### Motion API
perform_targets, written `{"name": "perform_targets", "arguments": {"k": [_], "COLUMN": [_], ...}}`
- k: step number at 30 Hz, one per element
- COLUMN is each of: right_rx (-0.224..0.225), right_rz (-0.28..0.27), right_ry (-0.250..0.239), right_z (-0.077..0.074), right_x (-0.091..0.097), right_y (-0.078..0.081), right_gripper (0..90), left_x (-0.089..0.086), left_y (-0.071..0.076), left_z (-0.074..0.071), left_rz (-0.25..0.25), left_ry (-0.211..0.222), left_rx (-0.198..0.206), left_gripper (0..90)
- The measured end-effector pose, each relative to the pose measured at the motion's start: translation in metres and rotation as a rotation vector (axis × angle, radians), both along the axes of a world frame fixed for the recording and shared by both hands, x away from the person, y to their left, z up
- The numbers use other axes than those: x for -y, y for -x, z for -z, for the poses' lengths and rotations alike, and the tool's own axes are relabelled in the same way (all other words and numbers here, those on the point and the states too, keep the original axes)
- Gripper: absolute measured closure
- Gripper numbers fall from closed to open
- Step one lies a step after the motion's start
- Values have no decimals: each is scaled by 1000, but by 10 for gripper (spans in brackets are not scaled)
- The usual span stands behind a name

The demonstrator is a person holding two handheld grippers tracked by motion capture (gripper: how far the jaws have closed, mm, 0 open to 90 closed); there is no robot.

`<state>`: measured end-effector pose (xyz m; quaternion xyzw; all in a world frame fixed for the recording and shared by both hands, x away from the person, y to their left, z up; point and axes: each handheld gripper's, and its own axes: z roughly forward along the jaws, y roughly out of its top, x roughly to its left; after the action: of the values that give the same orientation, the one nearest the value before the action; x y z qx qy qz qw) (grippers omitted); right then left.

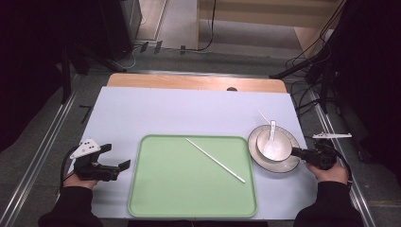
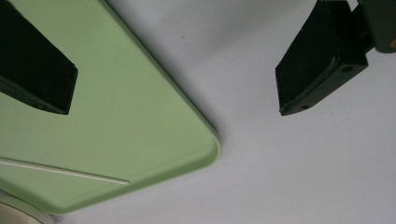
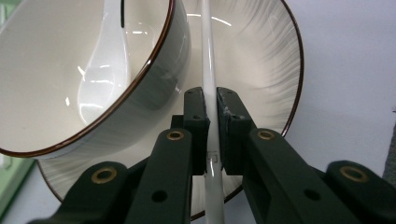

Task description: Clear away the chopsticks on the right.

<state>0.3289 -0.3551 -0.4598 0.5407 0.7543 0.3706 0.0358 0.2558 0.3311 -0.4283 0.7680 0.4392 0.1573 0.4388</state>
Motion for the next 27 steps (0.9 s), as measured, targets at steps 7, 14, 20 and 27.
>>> {"name": "perform_targets", "arguments": {"k": [7, 14, 20, 27], "right_rx": [34, 39, 40, 46], "right_rz": [37, 85, 122, 143], "right_ry": [-42, -78, -103, -119], "right_z": [-9, -16, -24, -35], "right_x": [8, 16, 20, 21], "right_y": [3, 7, 10, 14], "right_gripper": [845, 845, 844, 846], "left_x": [0, 0, 0, 0], "left_y": [0, 0, 0, 0], "left_z": [0, 0, 0, 0], "left_rz": [-4, -3, -3, -3], "left_ry": [1, 2, 2, 3], "left_rx": [1, 1, 1, 1], "left_gripper": [0, 0, 0, 0]}}
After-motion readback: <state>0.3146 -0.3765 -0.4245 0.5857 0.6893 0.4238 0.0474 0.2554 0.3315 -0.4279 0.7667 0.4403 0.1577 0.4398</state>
